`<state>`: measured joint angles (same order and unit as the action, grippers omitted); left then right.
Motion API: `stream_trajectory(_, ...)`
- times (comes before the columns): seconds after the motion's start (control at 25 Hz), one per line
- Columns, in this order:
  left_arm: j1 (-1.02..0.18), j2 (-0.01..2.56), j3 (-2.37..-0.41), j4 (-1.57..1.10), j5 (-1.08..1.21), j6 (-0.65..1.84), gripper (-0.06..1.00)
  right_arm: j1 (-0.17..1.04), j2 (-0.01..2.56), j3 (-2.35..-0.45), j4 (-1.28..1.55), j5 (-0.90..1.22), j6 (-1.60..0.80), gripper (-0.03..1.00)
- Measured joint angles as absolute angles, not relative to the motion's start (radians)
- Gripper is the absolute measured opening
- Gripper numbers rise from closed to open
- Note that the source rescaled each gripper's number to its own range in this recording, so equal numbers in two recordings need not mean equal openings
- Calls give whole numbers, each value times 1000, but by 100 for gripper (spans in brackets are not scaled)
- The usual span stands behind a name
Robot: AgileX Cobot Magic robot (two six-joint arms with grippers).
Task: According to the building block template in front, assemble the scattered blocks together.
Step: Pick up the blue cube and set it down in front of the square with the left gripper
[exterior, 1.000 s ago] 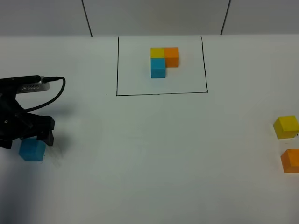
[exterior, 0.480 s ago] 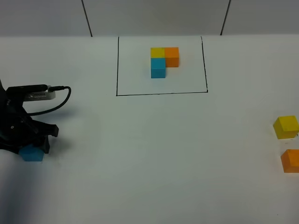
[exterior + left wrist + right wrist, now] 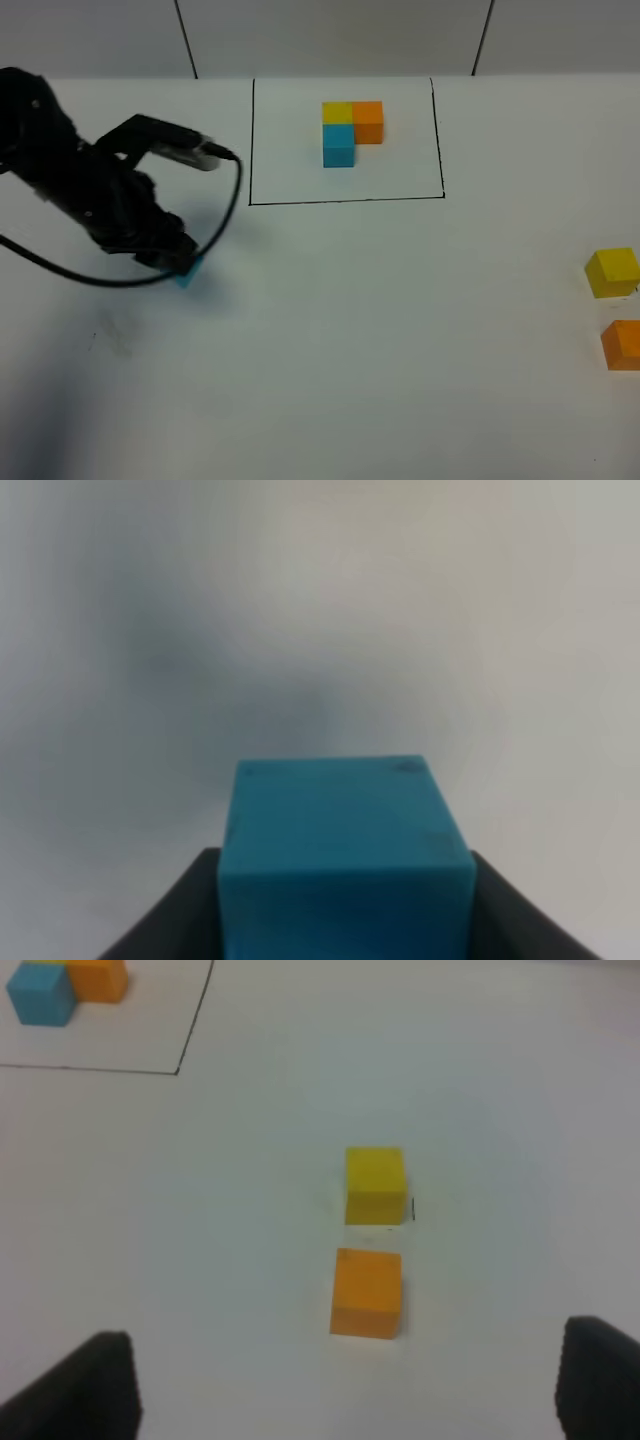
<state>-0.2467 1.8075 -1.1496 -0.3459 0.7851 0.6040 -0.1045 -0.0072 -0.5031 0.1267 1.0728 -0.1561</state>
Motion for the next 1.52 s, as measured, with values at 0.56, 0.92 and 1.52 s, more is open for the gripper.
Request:
stream_trajectory(0.56, -775, 1935, -1386, -118, 851, 836, 0, -104, -7, -503, 127, 1073, -156, 71)
stream_trajectory(0.92, -787, 2065, -1401, -72, 857, 843, 0, -104, -7, -503, 127, 1073, -156, 71)
stream_trajectory(1.52, -787, 2130, -1441, -64, 873, 802, 22, -104, -7, -503, 128, 1073, -156, 71)
